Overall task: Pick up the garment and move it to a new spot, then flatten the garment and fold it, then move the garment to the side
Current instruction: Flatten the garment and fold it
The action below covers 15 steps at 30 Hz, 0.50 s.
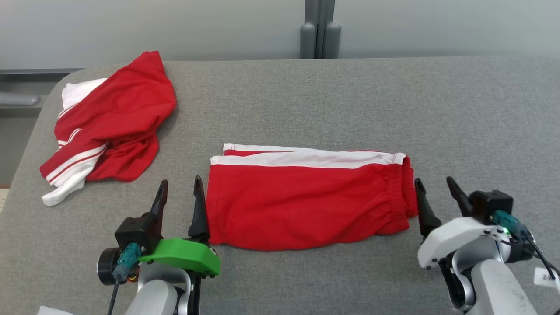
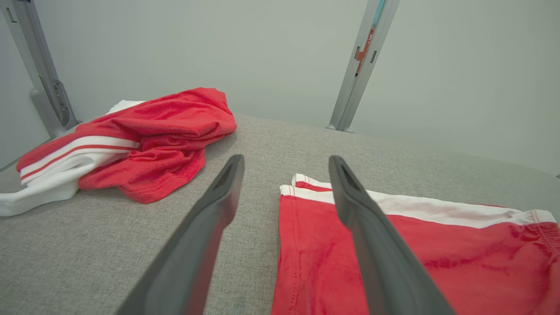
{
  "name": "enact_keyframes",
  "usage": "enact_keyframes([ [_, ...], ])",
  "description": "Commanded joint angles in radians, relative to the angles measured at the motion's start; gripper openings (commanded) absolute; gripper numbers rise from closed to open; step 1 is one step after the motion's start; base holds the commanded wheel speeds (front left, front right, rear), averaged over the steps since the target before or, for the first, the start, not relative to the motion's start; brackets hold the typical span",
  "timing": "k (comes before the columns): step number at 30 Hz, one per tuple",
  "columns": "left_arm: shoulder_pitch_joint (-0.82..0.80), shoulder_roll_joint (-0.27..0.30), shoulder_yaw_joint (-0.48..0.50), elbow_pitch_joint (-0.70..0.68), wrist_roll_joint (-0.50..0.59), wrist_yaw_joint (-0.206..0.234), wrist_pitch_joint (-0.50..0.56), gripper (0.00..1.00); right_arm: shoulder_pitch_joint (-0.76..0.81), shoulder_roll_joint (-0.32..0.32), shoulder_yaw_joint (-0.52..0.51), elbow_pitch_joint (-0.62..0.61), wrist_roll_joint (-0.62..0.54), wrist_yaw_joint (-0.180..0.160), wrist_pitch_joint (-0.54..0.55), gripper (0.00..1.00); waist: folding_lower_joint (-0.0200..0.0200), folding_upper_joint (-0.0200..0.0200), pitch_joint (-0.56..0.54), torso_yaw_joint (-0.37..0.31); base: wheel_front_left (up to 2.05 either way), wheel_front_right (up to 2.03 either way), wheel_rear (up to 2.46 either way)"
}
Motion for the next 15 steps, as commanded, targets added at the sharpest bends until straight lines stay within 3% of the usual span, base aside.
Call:
enact_keyframes([
  [1,0.018,-0.003,0.003,-0.007,0.009,-0.004,-0.003,1.0,-0.028,-0.003,0.007,0.02,-0.004,-0.001,0.041,1.0,0.0,-0.0001,0.002,0.009,0.0,0.0,0.0],
  [9,0.032,-0.03,0.02,-0.025,0.024,-0.016,-0.002,1.0,-0.134,-0.003,-0.009,0.15,-0.073,-0.001,0.237,1.0,0.0,-0.0001,0.015,0.055,0.0,0.0,0.0],
  [15,0.034,-0.044,0.035,-0.022,0.032,-0.026,-0.002,1.0,-0.171,-0.002,-0.044,0.248,-0.077,-0.001,0.322,1.0,0.0,-0.0001,0.027,0.082,0.0,0.0,0.0],
])
